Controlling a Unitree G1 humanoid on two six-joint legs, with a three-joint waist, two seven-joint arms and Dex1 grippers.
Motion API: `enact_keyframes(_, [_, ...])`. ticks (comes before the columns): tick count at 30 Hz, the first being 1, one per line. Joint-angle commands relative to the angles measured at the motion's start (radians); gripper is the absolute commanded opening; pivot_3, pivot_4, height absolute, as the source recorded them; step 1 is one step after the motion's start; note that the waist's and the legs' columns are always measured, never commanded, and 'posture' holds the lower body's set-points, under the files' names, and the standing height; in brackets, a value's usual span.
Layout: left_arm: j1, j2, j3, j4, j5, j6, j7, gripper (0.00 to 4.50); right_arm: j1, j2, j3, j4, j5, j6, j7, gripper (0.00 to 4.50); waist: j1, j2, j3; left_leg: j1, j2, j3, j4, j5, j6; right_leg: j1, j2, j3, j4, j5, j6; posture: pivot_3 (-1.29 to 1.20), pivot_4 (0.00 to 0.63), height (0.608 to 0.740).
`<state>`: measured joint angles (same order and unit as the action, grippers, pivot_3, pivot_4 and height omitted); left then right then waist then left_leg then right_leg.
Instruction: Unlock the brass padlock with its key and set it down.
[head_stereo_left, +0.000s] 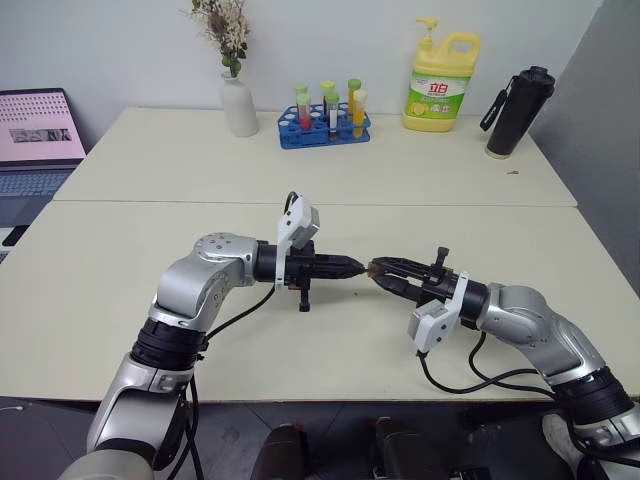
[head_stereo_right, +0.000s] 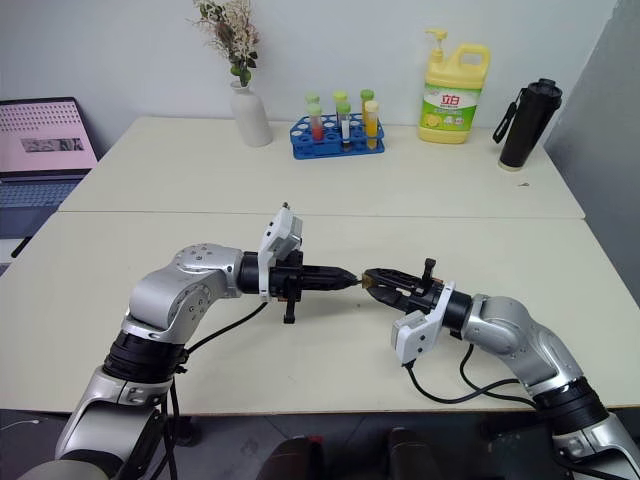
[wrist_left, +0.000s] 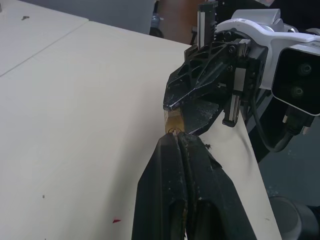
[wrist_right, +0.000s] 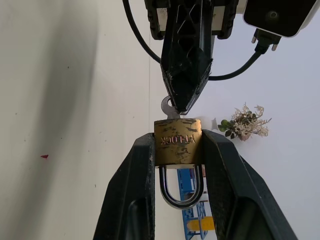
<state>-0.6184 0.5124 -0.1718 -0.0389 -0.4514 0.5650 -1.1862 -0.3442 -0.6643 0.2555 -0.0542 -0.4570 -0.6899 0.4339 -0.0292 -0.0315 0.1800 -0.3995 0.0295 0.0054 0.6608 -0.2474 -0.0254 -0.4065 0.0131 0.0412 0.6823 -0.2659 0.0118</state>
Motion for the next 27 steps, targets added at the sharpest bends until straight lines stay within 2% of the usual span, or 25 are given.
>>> enact_keyframes(1, [0.014, 0.002, -0.025, -0.044, 0.018, -0.096, -0.045, 0.0, -0.018, 0.004, -0.03, -0.019, 0.018, -0.001, -0.012, 0.93, 0.0, 0.0, 0.0, 0.0, 0.0, 0.0, 0.0, 0.0, 0.0, 0.0, 0.0, 0.0, 0.0, 0.0, 0.0, 0.0, 0.15, 0.74])
enact_keyframes(6, [0.045, 0.02, -0.061, -0.042, 0.116, -0.319, -0.079, 0.0, -0.022, 0.008, -0.036, -0.02, 0.017, 0.003, -0.018, 0.93, 0.0, 0.0, 0.0, 0.0, 0.0, 0.0, 0.0, 0.0, 0.0, 0.0, 0.0, 0.0, 0.0, 0.0, -0.001, 0.0, 0.15, 0.74])
enact_keyframes(13, [0.028, -0.009, -0.071, 0.051, 0.252, -0.63, -0.044, 0.0, -0.028, 0.012, -0.042, -0.018, 0.019, 0.008, -0.021, 0.93, 0.001, 0.0, 0.0, 0.0, 0.0, 0.001, 0.0, 0.0, 0.0, 0.0, 0.0, 0.0, 0.0, 0.0, -0.001, 0.0, 0.15, 0.74])
enact_keyframes(19, [0.01, -0.026, -0.062, 0.106, 0.282, -0.723, -0.025, 0.0, -0.032, 0.014, -0.043, -0.018, 0.02, 0.014, -0.022, 0.93, 0.001, 0.0, 0.0, 0.0, 0.0, 0.001, 0.0, 0.0, 0.0, 0.0, 0.0, 0.0, 0.0, 0.0, -0.001, 0.0, 0.15, 0.74])
enact_keyframes(21, [0.008, -0.041, -0.052, 0.111, 0.268, -0.7, -0.006, 0.0, -0.031, 0.015, -0.043, -0.021, 0.021, 0.016, -0.021, 0.93, 0.001, 0.0, 0.0, 0.0, 0.0, 0.0, 0.0, 0.0, 0.0, 0.0, 0.0, 0.0, 0.0, 0.0, -0.001, 0.0, 0.15, 0.74])
enact_keyframes(27, [0.002, -0.047, -0.033, 0.05, 0.169, -0.449, 0.009, 0.0, -0.027, 0.015, -0.045, -0.033, 0.019, 0.02, -0.018, 0.93, 0.0, 0.0, 0.0, 0.0, 0.0, 0.0, 0.0, 0.0, 0.0, 0.0, 0.0, 0.0, 0.0, 0.0, 0.0, 0.0, 0.15, 0.74])
